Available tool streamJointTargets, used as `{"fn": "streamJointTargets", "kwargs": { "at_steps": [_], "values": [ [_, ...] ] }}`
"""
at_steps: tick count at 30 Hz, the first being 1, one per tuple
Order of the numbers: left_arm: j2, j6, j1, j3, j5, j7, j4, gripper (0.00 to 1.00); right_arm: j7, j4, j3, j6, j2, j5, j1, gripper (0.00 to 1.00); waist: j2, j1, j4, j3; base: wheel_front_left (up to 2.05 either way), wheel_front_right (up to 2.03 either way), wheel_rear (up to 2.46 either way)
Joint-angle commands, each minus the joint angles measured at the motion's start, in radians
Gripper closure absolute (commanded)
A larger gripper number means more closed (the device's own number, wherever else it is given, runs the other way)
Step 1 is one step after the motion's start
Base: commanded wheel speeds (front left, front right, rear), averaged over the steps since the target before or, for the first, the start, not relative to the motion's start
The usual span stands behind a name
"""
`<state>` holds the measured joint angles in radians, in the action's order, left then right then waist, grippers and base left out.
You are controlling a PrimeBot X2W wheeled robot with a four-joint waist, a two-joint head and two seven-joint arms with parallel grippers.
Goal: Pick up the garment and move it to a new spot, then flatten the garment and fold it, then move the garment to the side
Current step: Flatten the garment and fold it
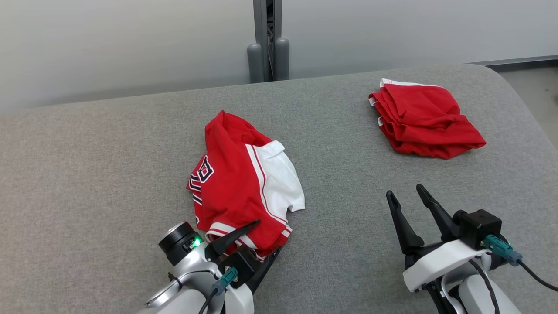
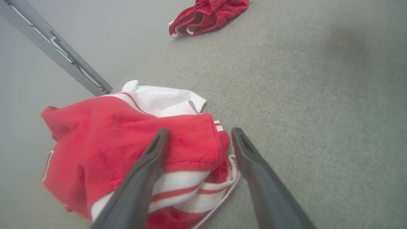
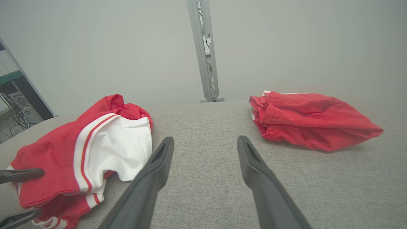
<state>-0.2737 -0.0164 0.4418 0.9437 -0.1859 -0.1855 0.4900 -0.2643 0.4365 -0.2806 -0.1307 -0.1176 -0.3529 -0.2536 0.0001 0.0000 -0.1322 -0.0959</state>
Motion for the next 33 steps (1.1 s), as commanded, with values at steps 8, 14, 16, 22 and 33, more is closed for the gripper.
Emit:
{"fn": "streamJointTargets", "kwargs": {
  "at_steps": [8,14,16,22,33],
  "values": [
    [0.019,0.005,0.044,0.015,0.016,-0.044,0.149,0.14,-0.001,0.000,-0.005,0.000,-0.011,0.005,-0.005,0.00,-0.0001,0.0000,-0.017,0.005,0.00,0.00,0.00],
    [0.043,0.010,0.055,-0.008,-0.013,-0.072,0.209,1.00,-0.001,-0.005,0.000,0.000,-0.013,0.012,0.003,0.00,-0.0001,0.0000,-0.015,0.009,0.00,0.00,0.00],
    [0.054,0.006,0.049,-0.022,-0.032,-0.076,0.201,1.00,-0.001,-0.004,0.001,0.000,-0.014,0.012,0.010,0.00,-0.0001,0.0000,-0.009,0.014,0.00,0.00,0.00],
    [0.052,0.020,0.026,-0.076,-0.065,-0.080,0.113,1.00,-0.001,-0.002,0.001,0.000,-0.017,0.009,0.021,0.00,-0.0001,0.0000,0.026,0.031,0.00,0.00,0.00],
    [-0.028,0.081,-0.031,-0.212,-0.100,-0.080,-0.102,1.00,-0.001,0.001,0.003,0.000,-0.015,0.005,0.038,0.00,-0.0001,0.0000,0.129,0.056,0.00,0.00,0.00]
  ]
}}
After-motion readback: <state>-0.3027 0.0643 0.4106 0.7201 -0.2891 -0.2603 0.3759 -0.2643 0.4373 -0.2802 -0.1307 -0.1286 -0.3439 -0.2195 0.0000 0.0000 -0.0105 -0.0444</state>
